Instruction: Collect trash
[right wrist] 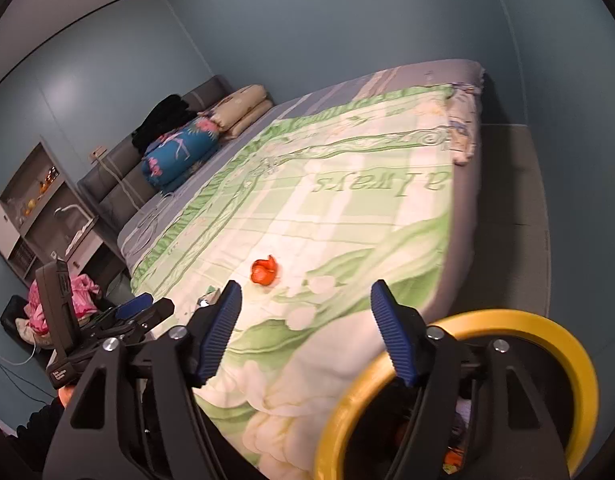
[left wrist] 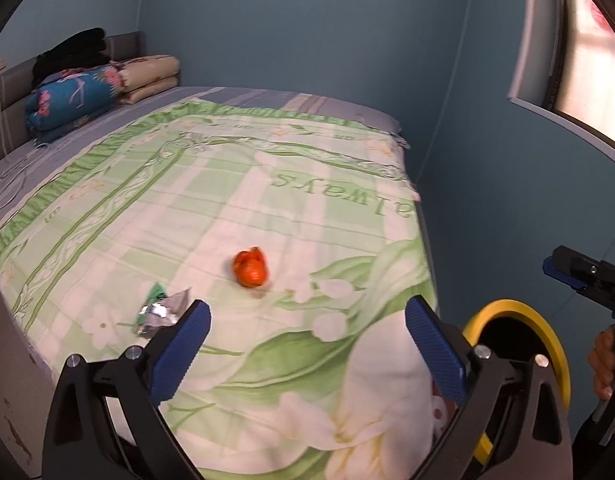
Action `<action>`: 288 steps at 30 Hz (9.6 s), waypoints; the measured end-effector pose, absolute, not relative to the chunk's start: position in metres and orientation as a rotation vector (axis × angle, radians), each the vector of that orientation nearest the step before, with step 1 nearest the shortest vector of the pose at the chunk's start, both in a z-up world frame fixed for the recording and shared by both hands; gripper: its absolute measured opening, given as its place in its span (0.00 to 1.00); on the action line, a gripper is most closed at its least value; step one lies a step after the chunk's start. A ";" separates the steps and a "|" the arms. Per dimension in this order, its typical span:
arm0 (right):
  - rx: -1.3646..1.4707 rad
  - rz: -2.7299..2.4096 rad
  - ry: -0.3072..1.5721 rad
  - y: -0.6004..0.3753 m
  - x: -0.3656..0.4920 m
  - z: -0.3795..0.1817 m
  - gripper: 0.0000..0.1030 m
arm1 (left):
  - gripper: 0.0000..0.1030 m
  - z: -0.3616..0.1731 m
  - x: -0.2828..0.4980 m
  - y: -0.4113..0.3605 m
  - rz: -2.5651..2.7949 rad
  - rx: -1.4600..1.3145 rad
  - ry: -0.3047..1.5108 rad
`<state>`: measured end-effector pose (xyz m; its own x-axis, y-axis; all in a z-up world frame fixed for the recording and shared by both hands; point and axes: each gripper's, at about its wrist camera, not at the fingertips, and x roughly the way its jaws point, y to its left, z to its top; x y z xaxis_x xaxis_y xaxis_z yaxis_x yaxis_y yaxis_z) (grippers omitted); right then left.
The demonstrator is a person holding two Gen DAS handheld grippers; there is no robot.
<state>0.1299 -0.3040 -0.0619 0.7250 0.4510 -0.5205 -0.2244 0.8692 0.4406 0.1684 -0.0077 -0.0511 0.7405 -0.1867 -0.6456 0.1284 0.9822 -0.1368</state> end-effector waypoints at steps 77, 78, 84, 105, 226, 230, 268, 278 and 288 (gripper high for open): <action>0.032 0.316 1.130 -0.029 0.370 -0.224 0.32 | 0.25 -0.208 0.294 0.126 -0.075 -0.238 0.995; 0.034 0.312 1.127 -0.029 0.370 -0.223 0.29 | 0.25 -0.208 0.294 0.127 -0.075 -0.249 0.998; 0.030 0.313 1.112 -0.030 0.367 -0.219 0.25 | 0.20 -0.208 0.294 0.136 -0.071 -0.297 0.993; 0.102 0.400 0.994 -0.055 0.313 -0.156 0.23 | 0.18 -0.146 0.253 0.139 -0.102 -0.314 0.858; 0.270 0.081 0.577 -0.286 0.072 -0.059 0.91 | 0.92 -0.005 0.100 -0.010 -0.248 -0.098 0.514; 0.216 0.113 0.526 -0.251 0.067 -0.046 0.92 | 0.92 0.004 0.079 0.010 -0.176 -0.100 0.454; 0.190 0.067 0.200 -0.207 -0.008 -0.033 0.92 | 0.92 0.016 -0.019 0.016 -0.074 -0.120 0.226; 0.194 0.063 0.205 -0.206 -0.008 -0.035 0.92 | 0.92 0.011 -0.019 0.014 -0.083 -0.124 0.239; 0.197 0.063 0.211 -0.206 -0.008 -0.037 0.92 | 0.92 0.011 -0.019 0.013 -0.085 -0.123 0.241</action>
<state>-0.0079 -0.2064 -0.0366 0.9758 0.0826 -0.2022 -0.0411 0.9787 0.2011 -0.0185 0.0130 0.0109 0.9676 -0.0983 -0.2326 0.0689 0.9889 -0.1314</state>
